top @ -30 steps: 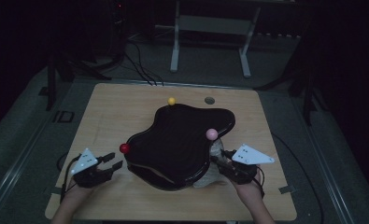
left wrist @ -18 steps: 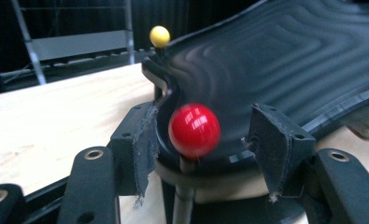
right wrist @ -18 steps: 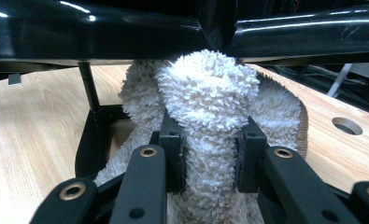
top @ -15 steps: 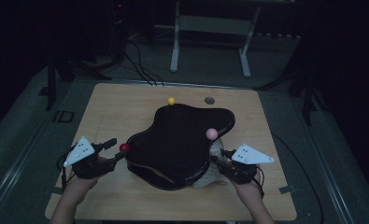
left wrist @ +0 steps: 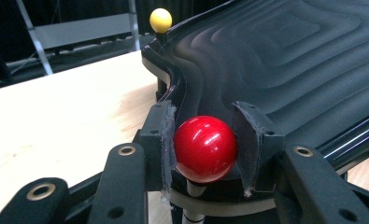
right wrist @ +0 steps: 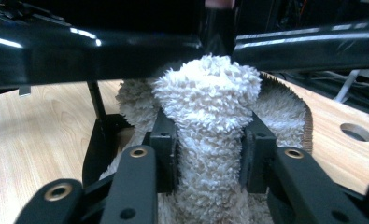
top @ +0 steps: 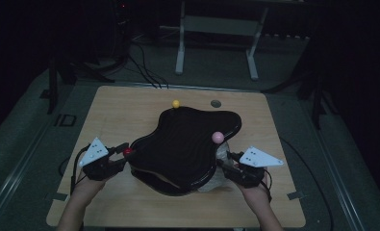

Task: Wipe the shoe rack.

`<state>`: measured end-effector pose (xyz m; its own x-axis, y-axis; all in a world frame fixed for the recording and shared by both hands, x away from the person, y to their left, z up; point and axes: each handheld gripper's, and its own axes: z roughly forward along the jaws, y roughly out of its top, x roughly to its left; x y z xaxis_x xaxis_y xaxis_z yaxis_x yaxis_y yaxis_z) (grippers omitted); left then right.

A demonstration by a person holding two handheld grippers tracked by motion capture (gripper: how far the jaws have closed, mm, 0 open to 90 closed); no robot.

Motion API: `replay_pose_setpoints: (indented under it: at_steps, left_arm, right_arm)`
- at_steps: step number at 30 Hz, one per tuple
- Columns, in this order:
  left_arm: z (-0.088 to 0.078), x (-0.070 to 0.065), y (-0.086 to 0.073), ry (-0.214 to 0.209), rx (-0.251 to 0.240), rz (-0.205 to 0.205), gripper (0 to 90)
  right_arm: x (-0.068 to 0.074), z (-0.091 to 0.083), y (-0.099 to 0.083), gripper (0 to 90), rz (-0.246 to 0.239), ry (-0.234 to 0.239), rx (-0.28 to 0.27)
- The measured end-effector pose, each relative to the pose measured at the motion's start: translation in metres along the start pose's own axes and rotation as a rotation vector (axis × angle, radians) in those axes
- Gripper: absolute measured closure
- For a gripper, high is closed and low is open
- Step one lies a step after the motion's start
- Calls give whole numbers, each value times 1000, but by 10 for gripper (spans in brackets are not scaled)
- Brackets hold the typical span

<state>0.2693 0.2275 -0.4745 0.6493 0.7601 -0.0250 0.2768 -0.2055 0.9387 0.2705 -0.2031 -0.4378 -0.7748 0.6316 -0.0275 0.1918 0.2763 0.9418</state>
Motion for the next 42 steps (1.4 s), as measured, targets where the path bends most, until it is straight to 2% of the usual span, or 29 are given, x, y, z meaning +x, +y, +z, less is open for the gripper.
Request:
replay_pose_setpoints:
  at_steps: [2,5,10,14,17,22,24,25,27,30,33,36,38,42]
  left_arm:
    - [0,2,0,-10,-1,-8,586]
    - [0,0,0,4,5,-1,583]
    - [4,0,-4,12,16,-22,544]
    - [7,0,-6,18,29,-7,577]
    - [7,1,-8,4,23,-23,587]
    - [7,4,-10,-14,12,-32,593]
    - [8,4,-10,-17,11,-33,593]
    - [8,4,-10,-20,10,-34,594]
    - [8,5,-10,-24,9,-35,594]
    - [8,5,-10,-23,8,-34,594]
    - [8,5,-9,-24,19,-25,595]
    - [9,5,-10,-25,9,-32,595]
    - [9,5,-10,-29,11,-32,595]
    - [9,5,-11,-30,8,-38,595]
  right_arm:
    - [1,2,-3,666,-1,-10,1]
    - [2,3,-5,676,5,-14,0]
    - [1,2,-8,693,11,-11,-6]
    - [2,2,-10,697,9,-11,-4]
    - [1,3,-14,699,11,-6,2]
    - [2,9,-23,692,14,1,48]
    - [3,7,-17,667,-5,-7,55]
    - [3,4,-12,655,-5,-9,37]
    - [1,-4,0,634,2,3,-35]
    - [0,-1,9,607,-27,-11,-18]
    - [-4,10,0,621,17,8,6]
    - [-7,14,-5,632,38,15,3]
    - [-6,15,-7,634,31,7,2]
    - [-7,20,-14,633,52,19,18]
